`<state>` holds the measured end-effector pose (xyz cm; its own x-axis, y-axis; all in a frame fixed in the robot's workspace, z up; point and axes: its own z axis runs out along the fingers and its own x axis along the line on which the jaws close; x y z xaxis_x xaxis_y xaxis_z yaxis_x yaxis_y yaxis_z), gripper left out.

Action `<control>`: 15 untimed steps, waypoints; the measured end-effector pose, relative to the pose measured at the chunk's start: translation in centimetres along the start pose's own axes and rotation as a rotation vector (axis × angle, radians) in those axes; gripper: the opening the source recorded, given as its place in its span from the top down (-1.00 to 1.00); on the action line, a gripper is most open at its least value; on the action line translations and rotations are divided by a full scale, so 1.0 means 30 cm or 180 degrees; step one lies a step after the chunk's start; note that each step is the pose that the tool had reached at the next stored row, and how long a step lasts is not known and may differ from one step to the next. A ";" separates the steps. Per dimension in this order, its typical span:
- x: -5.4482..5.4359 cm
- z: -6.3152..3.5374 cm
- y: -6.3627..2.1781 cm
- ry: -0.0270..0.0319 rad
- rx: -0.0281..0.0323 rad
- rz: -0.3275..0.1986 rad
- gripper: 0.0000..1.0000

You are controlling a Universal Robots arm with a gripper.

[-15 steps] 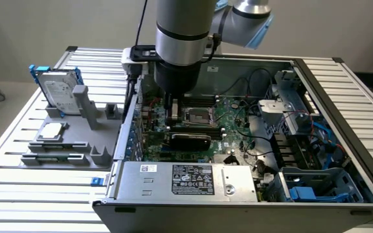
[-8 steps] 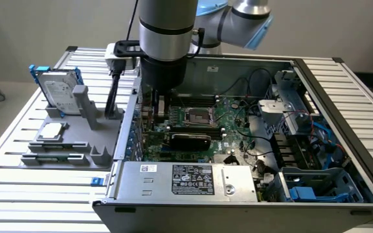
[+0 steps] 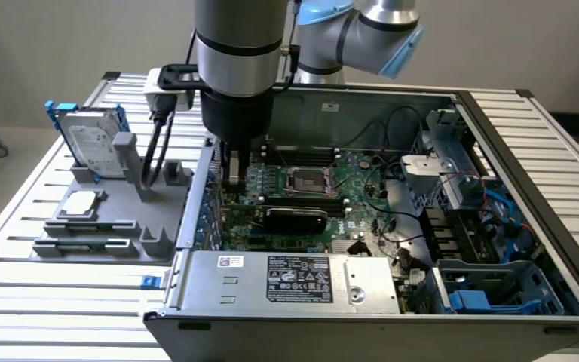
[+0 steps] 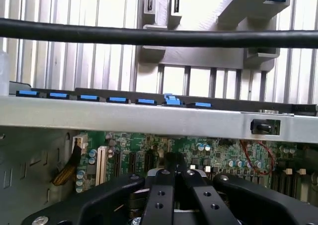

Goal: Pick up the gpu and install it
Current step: 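Insert the gpu into the slot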

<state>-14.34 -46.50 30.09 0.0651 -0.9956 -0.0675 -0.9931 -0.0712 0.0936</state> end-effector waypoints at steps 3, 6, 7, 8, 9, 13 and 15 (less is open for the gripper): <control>0.004 0.001 0.009 -0.0001 -0.0024 0.0001 0.79; 0.009 0.001 0.015 0.0001 -0.0052 0.0004 0.79; 0.011 0.001 0.016 0.0004 -0.0063 0.0005 0.79; 0.013 0.001 0.016 0.0009 -0.0073 0.0006 0.79; 0.016 -0.001 0.016 0.0011 -0.0081 0.0007 0.79; 0.021 -0.016 0.018 0.0020 -0.0106 0.0010 0.79; 0.022 -0.024 0.019 0.0022 -0.0121 0.0010 0.79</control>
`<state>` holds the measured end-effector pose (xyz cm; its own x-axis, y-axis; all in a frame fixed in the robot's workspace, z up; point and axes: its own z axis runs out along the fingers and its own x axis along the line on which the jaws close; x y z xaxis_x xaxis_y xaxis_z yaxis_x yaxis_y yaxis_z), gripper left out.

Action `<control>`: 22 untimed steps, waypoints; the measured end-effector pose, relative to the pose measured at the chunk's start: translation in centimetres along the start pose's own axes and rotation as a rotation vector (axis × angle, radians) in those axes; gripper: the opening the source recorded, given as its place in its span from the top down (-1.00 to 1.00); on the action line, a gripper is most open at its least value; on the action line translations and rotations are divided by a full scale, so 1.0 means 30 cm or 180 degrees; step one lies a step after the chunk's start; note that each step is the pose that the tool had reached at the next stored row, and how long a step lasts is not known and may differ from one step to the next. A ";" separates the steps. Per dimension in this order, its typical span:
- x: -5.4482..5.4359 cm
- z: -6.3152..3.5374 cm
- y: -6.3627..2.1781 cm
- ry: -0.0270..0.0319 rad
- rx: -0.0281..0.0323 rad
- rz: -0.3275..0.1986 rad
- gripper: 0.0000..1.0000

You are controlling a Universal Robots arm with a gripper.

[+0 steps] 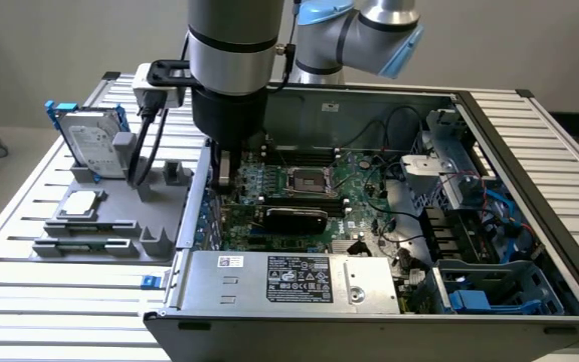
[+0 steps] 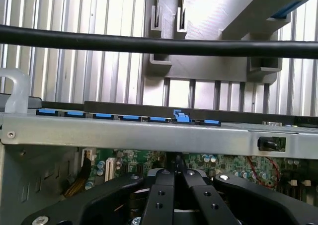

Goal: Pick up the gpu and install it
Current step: 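Insert the gpu into the slot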

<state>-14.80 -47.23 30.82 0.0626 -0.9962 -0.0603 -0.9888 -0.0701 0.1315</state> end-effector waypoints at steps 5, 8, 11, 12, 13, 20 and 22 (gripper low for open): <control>0.001 -0.009 -0.007 0.0005 -0.0011 0.0000 0.79; 0.001 -0.006 -0.008 0.0009 -0.0011 0.0001 0.79; 0.002 0.001 -0.009 0.0027 -0.0012 0.0004 0.79; 0.002 0.003 -0.009 0.0039 -0.0013 0.0005 0.79; 0.002 0.004 -0.009 0.0054 -0.0014 0.0007 0.79; 0.003 0.015 -0.011 0.0155 -0.0022 0.0021 0.79; 0.003 0.024 -0.012 0.0162 -0.0022 0.0022 0.79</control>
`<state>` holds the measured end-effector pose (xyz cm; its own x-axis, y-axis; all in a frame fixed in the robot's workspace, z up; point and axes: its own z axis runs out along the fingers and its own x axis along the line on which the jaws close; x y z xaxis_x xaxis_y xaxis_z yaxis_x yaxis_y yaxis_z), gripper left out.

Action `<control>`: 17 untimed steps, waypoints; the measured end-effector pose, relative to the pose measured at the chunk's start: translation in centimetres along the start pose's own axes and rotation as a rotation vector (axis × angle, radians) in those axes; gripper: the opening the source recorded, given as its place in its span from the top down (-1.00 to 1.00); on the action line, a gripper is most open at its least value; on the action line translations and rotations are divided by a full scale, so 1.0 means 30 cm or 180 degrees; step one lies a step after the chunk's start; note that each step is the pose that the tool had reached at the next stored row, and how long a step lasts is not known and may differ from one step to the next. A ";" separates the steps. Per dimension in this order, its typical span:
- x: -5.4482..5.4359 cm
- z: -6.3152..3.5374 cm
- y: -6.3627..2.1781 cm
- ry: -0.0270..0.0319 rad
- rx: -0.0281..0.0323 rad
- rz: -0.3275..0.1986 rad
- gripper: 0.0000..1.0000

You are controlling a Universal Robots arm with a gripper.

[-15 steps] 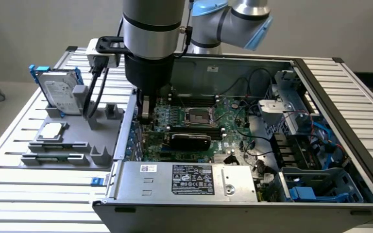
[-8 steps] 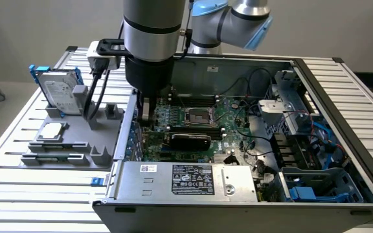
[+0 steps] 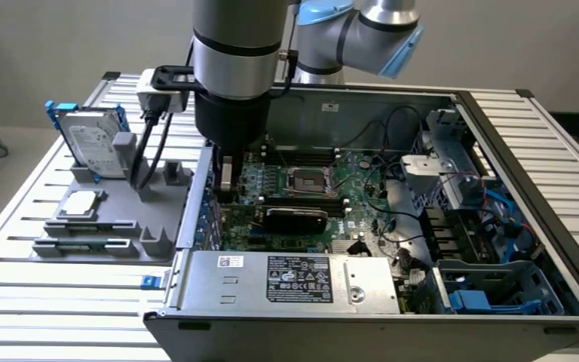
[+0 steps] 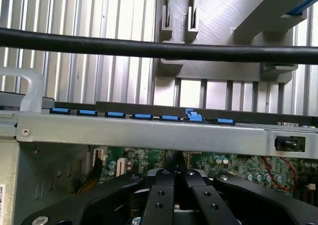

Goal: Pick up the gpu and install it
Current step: 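Insert the gpu into the slot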

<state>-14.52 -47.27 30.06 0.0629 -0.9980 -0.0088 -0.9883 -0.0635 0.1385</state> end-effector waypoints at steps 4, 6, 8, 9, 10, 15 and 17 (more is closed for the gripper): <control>0.000 0.003 0.000 0.0000 0.0000 0.0001 0.79; 0.000 0.004 0.000 -0.0001 0.0000 0.0002 0.79; 0.000 0.003 0.000 -0.0002 -0.0001 0.0005 0.79; 0.001 0.002 0.000 -0.0003 -0.0004 0.0008 0.79; 0.002 0.001 0.000 -0.0004 -0.0009 0.0011 0.79; 0.008 -0.008 0.002 0.0006 -0.0059 0.0018 0.79; 0.009 -0.008 0.002 0.0020 -0.0068 0.0020 0.79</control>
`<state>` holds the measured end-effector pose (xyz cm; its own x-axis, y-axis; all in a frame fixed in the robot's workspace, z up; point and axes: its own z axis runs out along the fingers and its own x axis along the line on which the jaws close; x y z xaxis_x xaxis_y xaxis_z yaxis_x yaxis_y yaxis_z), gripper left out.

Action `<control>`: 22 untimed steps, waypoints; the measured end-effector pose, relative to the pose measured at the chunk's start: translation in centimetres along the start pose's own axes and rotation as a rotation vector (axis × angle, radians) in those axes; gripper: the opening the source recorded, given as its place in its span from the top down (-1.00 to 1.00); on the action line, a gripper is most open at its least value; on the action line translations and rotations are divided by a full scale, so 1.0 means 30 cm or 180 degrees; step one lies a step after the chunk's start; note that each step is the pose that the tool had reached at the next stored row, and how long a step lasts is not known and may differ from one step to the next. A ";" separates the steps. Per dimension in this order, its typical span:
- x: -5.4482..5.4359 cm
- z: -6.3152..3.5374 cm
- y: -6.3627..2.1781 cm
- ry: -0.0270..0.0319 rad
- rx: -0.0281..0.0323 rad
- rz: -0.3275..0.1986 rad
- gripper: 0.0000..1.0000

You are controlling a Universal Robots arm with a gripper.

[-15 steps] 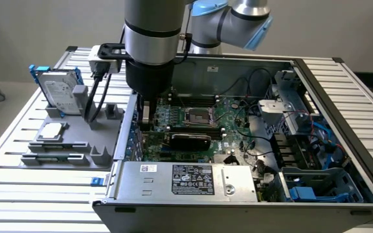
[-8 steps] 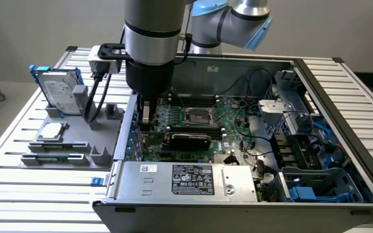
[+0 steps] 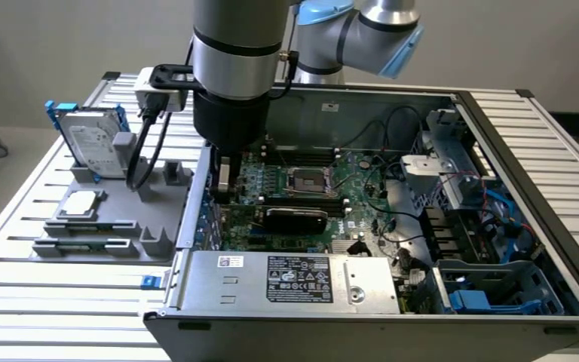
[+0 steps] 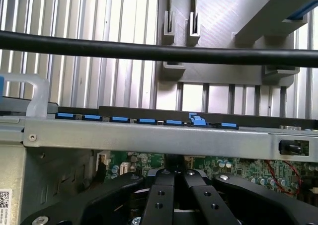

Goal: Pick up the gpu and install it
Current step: 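Insert the gpu into the slot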

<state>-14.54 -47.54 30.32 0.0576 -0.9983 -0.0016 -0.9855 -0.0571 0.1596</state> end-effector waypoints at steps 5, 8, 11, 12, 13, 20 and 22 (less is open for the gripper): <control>0.000 0.000 0.000 0.0016 -0.0004 0.0002 0.79; 0.000 0.000 -0.001 0.0016 -0.0003 0.0006 0.79; 0.000 0.000 -0.001 0.0015 -0.0003 0.0010 0.79; 0.000 0.000 -0.001 0.0015 -0.0003 0.0011 0.79; -0.001 0.000 -0.001 0.0015 -0.0003 0.0012 0.79; -0.004 0.000 -0.002 0.0011 -0.0003 0.0035 0.79; -0.005 0.000 -0.002 0.0010 -0.0003 0.0039 0.79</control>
<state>-14.50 -47.40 30.32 0.0459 -0.9989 0.0036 -0.9860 -0.0447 0.1606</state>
